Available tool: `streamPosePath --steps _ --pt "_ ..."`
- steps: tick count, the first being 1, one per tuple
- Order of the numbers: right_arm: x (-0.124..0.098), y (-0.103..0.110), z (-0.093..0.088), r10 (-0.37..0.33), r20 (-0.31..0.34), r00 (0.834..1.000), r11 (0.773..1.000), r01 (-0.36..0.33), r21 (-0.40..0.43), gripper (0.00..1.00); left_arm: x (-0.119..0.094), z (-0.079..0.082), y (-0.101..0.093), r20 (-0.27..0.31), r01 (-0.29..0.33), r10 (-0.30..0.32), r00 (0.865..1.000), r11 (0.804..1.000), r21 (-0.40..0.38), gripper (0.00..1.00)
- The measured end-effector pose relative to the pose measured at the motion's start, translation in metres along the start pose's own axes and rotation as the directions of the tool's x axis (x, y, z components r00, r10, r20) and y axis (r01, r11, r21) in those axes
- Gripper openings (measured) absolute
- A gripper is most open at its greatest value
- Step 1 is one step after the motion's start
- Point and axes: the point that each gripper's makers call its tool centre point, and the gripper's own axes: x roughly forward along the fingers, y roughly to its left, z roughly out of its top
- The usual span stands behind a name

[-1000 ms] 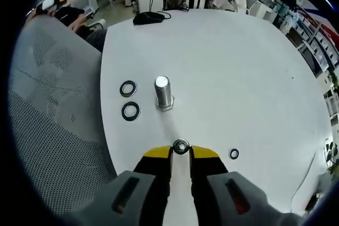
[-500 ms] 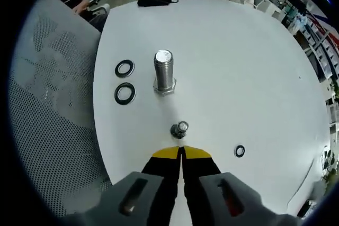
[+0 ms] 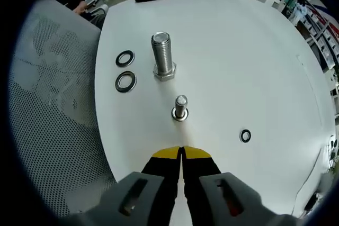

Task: Place the washer onto the threaded stud by aligning its center hole with the stud, sliding it down to the base, and recovering from edge contact or off-axis alignment until the washer reaches the visible bottom stop.

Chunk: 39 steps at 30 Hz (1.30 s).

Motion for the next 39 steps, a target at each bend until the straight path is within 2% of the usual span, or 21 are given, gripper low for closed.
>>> streamPosePath --steps 7,13,14,28,31,36,39 --pt "-0.007 -0.01 -0.017 -0.02 -0.003 1.0 0.999 0.02 0.045 0.04 0.0 0.001 0.0 0.003 0.001 -0.001 1.0 1.0 -0.002 0.16" --pt "-0.005 -0.006 -0.038 0.009 -0.04 0.999 0.997 -0.006 0.083 0.04 0.0 0.0 -0.001 0.001 0.002 -0.002 1.0 1.0 -0.001 0.16" --pt "-0.007 -0.006 -0.036 0.013 -0.017 1.0 0.996 -0.011 0.087 0.04 0.0 0.0 -0.001 0.001 0.002 -0.002 1.0 1.0 -0.001 0.16" --pt "-0.008 -0.007 -0.039 0.03 -0.091 0.995 0.997 -0.023 0.068 0.04 -0.001 0.001 -0.001 0.006 0.001 -0.001 1.0 1.0 -0.004 0.16" --pt "-0.008 -0.007 -0.038 0.044 -0.064 0.997 0.997 -0.039 0.07 0.04 0.0 0.001 0.0 0.004 0.001 -0.001 1.0 1.0 -0.003 0.16" --pt "-0.004 -0.005 -0.023 0.049 0.057 0.997 0.994 -0.054 0.096 0.04 0.0 0.0 0.0 0.0 0.0 0.0 1.0 1.0 -0.002 0.16" --pt "-0.003 -0.005 -0.022 0.027 0.057 0.998 0.996 -0.031 0.079 0.04 0.0 -0.001 0.0 -0.004 -0.001 0.001 1.0 1.0 -0.001 0.16"
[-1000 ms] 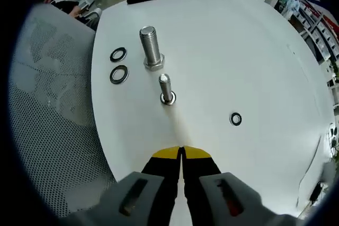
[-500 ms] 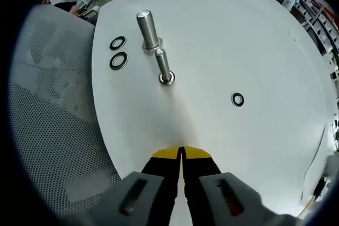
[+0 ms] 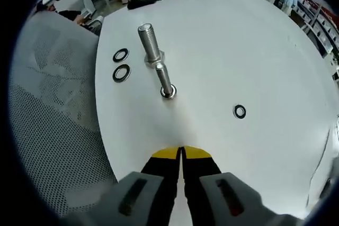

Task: Place the washer onto the threaded stud by aligning its center hole with the stud, sliding it down to the base, and recovering from edge contact or off-axis alignment until the washer reaches the visible bottom stop.

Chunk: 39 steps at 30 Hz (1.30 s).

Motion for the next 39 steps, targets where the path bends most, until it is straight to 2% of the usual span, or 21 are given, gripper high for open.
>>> streamPosePath --steps 5,8,11,17,22,30,39 --pt "0.0 -0.002 0.005 -0.003 0.011 1.0 1.0 0.003 0.006 0.04 0.0 -0.001 0.0 -0.006 0.0 0.0 1.0 1.0 0.002 0.16" --pt "-0.006 -0.008 0.023 -0.009 0.12 0.993 0.999 0.004 0.039 0.04 0.0 -0.001 0.0 -0.01 -0.001 0.001 1.0 1.0 0.003 0.16" --pt "-0.013 -0.028 0.032 -0.05 0.158 0.986 0.996 0.039 0.075 0.06 0.0 -0.002 0.0 -0.016 -0.003 0.004 1.0 1.0 0.005 0.16" --pt "-0.012 -0.063 0.029 -0.111 0.143 0.983 0.985 0.089 0.151 0.16 0.001 -0.003 0.001 -0.023 -0.007 0.007 1.0 1.0 0.006 0.16" --pt "-0.004 -0.074 0.029 -0.117 0.131 0.984 0.981 0.094 0.169 0.16 0.0 -0.003 0.001 -0.024 -0.008 0.008 1.0 1.0 0.005 0.16" --pt "0.01 -0.08 0.028 -0.112 0.11 0.988 0.979 0.091 0.183 0.21 0.0 -0.003 0.002 -0.021 -0.009 0.009 1.0 1.0 0.002 0.16" --pt "0.011 -0.083 0.034 -0.134 0.127 0.983 0.973 0.107 0.204 0.21 0.001 -0.002 0.002 -0.012 -0.012 0.012 1.0 1.0 -0.006 0.16"
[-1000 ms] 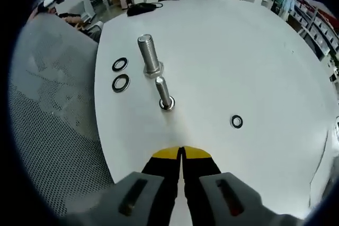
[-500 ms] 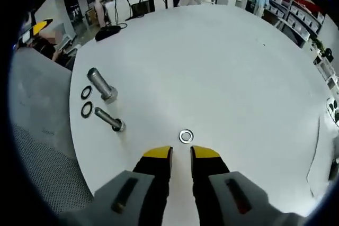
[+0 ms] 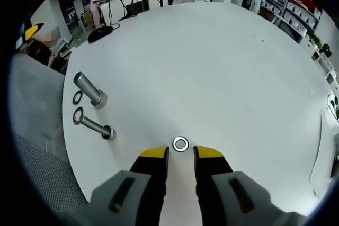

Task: Place the washer onto the threaded stud by aligning its center hole with the stud, sliding it down to the base, and recovering from edge contact or off-axis alignment until the washer reaches the visible bottom stop.

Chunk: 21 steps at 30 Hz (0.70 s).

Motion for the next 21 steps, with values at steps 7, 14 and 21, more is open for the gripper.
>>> streamPosePath --steps 7,14,21 --pt "0.003 -0.003 0.0047 -0.021 0.007 1.0 1.0 0.021 0.008 0.19 0.0 0.0009 0.0001 0.004 -0.002 0.002 1.0 1.0 -0.004 0.16" --pt "0.0008 -0.0025 0.0025 -0.025 0.04 0.999 1.0 0.025 0.009 0.19 -0.0002 0.0015 0.0006 0.008 -0.005 0.005 1.0 1.0 -0.009 0.16" --pt "0.0008 -0.0019 0.0026 -0.05 0.044 0.998 0.999 0.049 0.015 0.15 -0.0002 0.0015 0.0004 0.007 -0.004 0.004 1.0 1.0 -0.009 0.16"
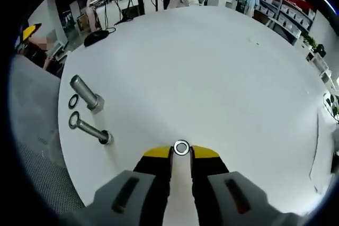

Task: Place the washer onto the threaded stud by aligning its center hole with the stud, sliding it down to the base, and recovering from edge contact or off-axis alignment until the washer reaches the visible bottom stop.

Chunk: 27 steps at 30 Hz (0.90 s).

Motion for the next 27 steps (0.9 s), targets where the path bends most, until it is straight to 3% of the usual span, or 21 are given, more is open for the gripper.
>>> streamPosePath --steps 12,27 --pt "-0.002 0.002 -0.001 -0.03 0.01 1.0 0.999 0.03 0.024 0.14 0.0 0.0 0.0 0.005 0.002 -0.002 1.0 1.0 -0.005 0.16" --pt "-0.041 0.033 -0.003 0.059 0.016 0.998 0.998 -0.059 0.024 0.14 0.0 0.001 0.0 0.015 0.009 -0.009 1.0 1.0 -0.01 0.16"
